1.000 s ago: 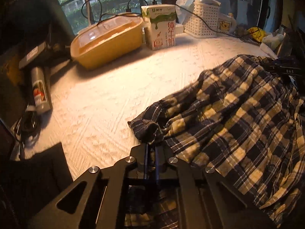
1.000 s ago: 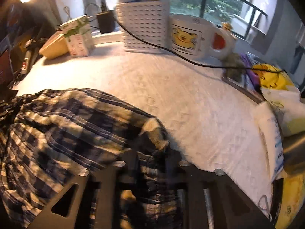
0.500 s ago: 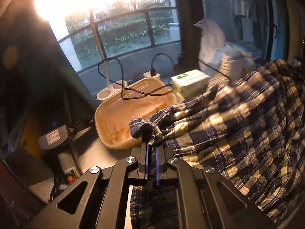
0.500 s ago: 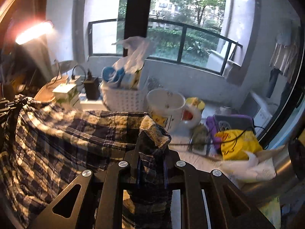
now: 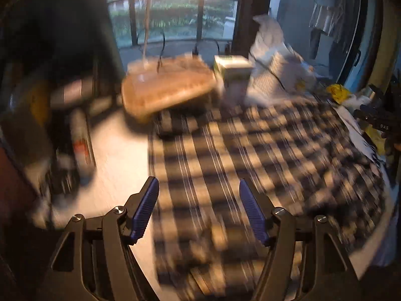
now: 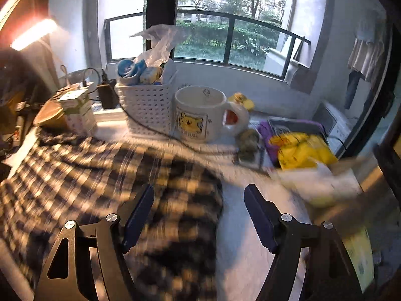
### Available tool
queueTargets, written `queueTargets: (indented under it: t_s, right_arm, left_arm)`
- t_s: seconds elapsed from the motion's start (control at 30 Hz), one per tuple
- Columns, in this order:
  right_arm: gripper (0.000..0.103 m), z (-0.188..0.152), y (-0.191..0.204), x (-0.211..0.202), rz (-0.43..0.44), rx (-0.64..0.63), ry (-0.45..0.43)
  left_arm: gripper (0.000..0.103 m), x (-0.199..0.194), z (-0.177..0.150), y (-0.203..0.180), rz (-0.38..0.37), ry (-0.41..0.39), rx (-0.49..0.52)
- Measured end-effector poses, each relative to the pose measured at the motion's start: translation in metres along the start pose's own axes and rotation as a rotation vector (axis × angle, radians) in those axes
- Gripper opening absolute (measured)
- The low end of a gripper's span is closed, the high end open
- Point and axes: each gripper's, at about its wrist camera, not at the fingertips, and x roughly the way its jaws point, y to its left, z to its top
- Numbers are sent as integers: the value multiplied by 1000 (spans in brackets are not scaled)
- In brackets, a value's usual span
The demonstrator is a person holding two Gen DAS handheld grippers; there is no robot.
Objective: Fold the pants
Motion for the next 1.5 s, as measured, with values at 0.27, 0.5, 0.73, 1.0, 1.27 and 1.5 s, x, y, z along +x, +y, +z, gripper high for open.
queueTargets:
  t_s: [0.27, 0.5, 0.73, 1.0, 1.27, 1.5]
  right_arm:
    - [76, -78, -6, -66, 59, 37, 39]
    - [48, -134, 29, -79, 125, -27, 102]
    - [6, -152, 52, -79, 50, -120, 118]
    - [6, -114, 20, -152, -90, -78, -103]
    - [6, -114, 4, -178, -120, -32, -125]
    - [6, -174, 6, -130, -92, 24, 41]
  left_arm:
    - [67, -4, -65, -15, -103, 44, -73]
    - [10, 6, -83, -32, -106, 52, -31]
    - [3, -43, -92, -39, -151, -32, -33]
    - [3, -122, -103, -47, -245, -75, -22]
    - [3, -123, -158, -53, -253, 97, -2]
    - [8, -102, -208, -66, -274, 296, 30]
